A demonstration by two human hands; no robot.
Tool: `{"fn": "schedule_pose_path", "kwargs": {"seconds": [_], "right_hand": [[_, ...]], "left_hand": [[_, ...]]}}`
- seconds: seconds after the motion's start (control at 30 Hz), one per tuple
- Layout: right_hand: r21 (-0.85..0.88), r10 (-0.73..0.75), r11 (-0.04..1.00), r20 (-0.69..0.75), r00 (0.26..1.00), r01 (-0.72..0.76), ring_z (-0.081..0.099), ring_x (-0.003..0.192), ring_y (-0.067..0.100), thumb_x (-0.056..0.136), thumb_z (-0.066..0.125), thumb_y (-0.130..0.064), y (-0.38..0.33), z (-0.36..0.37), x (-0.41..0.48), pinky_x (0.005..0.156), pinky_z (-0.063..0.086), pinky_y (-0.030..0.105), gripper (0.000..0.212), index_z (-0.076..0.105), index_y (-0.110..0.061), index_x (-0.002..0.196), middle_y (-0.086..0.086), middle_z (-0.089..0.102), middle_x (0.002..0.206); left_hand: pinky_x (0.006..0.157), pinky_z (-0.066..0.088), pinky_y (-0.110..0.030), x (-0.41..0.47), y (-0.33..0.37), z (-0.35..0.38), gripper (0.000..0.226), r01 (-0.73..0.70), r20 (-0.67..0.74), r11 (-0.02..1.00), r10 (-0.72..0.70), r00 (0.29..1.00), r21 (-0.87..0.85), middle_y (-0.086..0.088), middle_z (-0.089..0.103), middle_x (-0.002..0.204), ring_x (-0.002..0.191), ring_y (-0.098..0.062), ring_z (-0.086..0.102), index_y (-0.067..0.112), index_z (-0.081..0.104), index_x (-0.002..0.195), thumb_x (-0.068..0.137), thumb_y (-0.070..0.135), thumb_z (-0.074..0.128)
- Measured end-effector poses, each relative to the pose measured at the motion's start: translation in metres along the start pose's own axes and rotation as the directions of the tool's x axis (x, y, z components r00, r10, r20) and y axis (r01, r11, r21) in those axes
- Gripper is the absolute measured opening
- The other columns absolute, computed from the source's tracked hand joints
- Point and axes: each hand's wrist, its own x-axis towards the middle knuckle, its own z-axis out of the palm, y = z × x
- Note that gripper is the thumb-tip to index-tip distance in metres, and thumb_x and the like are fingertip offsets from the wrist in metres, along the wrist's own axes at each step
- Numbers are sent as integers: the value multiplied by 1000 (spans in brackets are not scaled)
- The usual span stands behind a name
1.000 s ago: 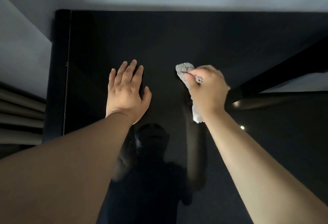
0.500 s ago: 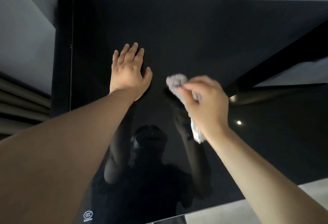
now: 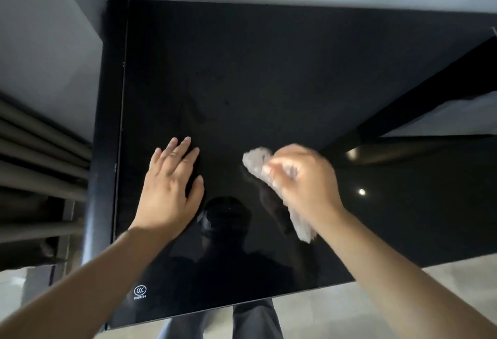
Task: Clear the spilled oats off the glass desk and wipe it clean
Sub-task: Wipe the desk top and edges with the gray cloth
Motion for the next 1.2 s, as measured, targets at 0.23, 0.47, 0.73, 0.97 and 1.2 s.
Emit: {"fn": "schedule_pose_path", "kwargs": {"seconds": [0.23, 0.47, 0.73, 0.97, 1.2], "right_hand": [[-172, 54, 980, -266, 963, -102, 58, 84, 13, 87, 64, -27, -11, 50, 40, 61, 31, 26, 9, 70, -25, 81, -11, 65, 95], [188, -29, 982, 28, 999, 23, 64, 81, 7, 83, 64, -32, -8, 16, -69, 67, 51, 35, 15, 72, -24, 72, -16, 67, 85], [108, 296, 955, -403, 866, -276, 62, 92, 15, 86, 66, -30, 28, 22, 19, 76, 48, 28, 9, 71, -23, 83, -14, 64, 91], [-27, 90, 995, -235, 968, -99, 60, 82, 6, 85, 65, -34, -6, 45, -112, 63, 51, 34, 10, 73, -29, 82, -18, 66, 95], [126, 151, 985, -271, 951, -120, 62, 83, 10, 84, 63, -31, -14, 25, -82, 69, 51, 35, 13, 71, -23, 79, -14, 65, 87]], "left_hand": [[119, 18, -47, -4, 3, 9, 53, 20, 1, 996, -21, 1000, 87, -12, 36, 152, 145, -28, 24, 5, 48, 137, 92, 32, 39], [118, 18, -47, -4, 6, 7, 53, 23, -4, 995, -23, 1000, 98, -13, 37, 151, 145, -28, 24, 5, 48, 137, 92, 32, 38], [120, 14, -45, -4, 5, 8, 55, 40, -3, 994, -40, 999, 103, -11, 35, 152, 146, -27, 21, 7, 46, 138, 92, 34, 35], [121, 6, -39, -5, 8, 6, 55, 43, 0, 994, -43, 999, 104, -9, 31, 154, 147, -25, 17, 9, 43, 140, 92, 36, 32], [121, 7, -40, -4, 10, 6, 55, 49, 2, 993, -49, 999, 107, -9, 31, 154, 146, -25, 18, 10, 43, 139, 92, 35, 34]]}}
